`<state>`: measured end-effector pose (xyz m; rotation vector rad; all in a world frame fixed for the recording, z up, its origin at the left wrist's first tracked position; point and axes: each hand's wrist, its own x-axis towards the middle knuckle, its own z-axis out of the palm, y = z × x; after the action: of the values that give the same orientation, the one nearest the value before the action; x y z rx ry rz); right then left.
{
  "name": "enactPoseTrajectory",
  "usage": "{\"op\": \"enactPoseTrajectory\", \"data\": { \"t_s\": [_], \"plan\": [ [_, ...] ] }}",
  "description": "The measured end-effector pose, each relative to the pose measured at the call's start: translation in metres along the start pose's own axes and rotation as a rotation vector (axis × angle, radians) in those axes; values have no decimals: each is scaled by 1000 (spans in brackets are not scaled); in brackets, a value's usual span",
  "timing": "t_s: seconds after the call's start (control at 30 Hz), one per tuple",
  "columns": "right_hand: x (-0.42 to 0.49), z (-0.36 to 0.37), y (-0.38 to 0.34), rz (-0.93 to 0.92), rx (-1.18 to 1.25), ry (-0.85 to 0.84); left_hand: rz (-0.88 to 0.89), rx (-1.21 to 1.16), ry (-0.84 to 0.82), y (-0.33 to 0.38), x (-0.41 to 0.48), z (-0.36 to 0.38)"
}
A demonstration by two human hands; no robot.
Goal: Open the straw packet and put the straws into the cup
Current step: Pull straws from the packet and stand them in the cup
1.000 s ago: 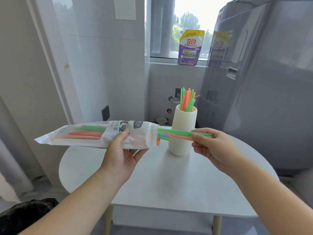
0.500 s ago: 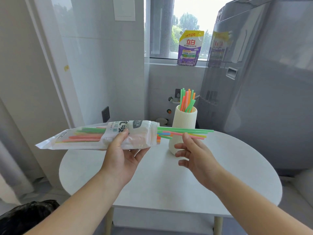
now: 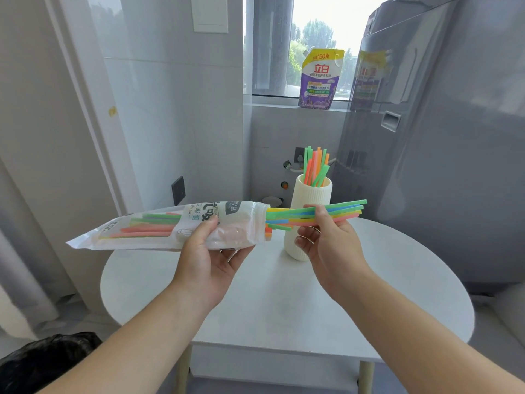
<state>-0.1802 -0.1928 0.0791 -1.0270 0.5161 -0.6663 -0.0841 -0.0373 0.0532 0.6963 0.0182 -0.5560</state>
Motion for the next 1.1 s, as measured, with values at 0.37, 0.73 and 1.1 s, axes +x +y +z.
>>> {"op": "enactPoseTrajectory", "data": {
  "t_s": [0.37, 0.73, 1.1],
  "plan": [
    [2, -10, -11, -218, -201, -66, -10, 5, 9, -1, -1, 1],
    [9, -16, -31, -381, -287, -39, -14, -30, 3, 2, 0, 1],
    [13, -25, -65, -360, -227, -115, 2, -76, 33, 8, 2, -3]
  ]
}}
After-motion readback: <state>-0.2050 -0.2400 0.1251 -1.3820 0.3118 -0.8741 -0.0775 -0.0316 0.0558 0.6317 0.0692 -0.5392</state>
